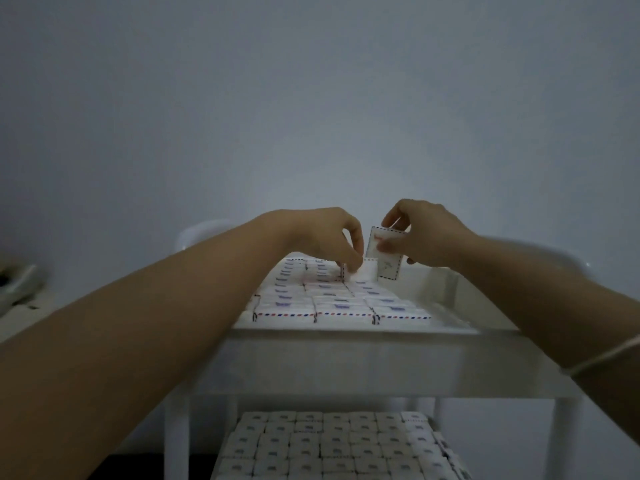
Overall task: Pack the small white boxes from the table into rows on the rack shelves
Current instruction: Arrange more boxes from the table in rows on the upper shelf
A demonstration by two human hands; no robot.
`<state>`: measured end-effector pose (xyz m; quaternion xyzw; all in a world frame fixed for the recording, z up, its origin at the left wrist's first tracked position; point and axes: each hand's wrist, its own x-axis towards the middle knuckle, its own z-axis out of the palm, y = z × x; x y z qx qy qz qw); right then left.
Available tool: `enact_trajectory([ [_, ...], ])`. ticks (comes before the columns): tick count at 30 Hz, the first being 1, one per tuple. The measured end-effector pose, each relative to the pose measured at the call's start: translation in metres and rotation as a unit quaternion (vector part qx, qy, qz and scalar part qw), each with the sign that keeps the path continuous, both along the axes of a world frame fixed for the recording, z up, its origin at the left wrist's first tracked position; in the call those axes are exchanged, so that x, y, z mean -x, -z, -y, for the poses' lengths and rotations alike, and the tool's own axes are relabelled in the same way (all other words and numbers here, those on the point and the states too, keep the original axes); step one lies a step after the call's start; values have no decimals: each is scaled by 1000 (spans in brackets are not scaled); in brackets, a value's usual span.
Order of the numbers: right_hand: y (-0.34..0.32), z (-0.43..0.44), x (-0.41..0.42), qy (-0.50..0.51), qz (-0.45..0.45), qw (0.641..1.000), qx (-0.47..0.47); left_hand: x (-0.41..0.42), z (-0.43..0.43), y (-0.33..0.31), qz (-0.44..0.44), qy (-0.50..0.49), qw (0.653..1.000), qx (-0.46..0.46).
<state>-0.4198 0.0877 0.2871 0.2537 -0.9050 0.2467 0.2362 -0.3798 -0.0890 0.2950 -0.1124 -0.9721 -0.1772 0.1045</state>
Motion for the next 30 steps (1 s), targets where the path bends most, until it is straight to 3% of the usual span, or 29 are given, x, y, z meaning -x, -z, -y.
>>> enact_trajectory([
  [7,11,8,5,-71,54,996,-7,-5,-1,6,33,13,999,26],
  [14,18,10,4,-158,187,969,14,-15,-6,6,-75,-19,996,44],
  [19,21,19,1,-125,205,969,-57,-25,-6,6,-164,-74,983,32],
  [23,20,19,-4,-96,212,971,-54,-53,-9,6,-166,-56,985,-9],
  [25,20,16,-9,-83,175,980,-52,-75,-9,5,-162,-42,986,-24],
  [27,20,12,-21,-60,67,994,-57,-100,-8,3,-150,-34,987,-45],
  [30,28,14,-62,-83,-73,994,24,-141,0,11,-125,-29,988,-84],
])
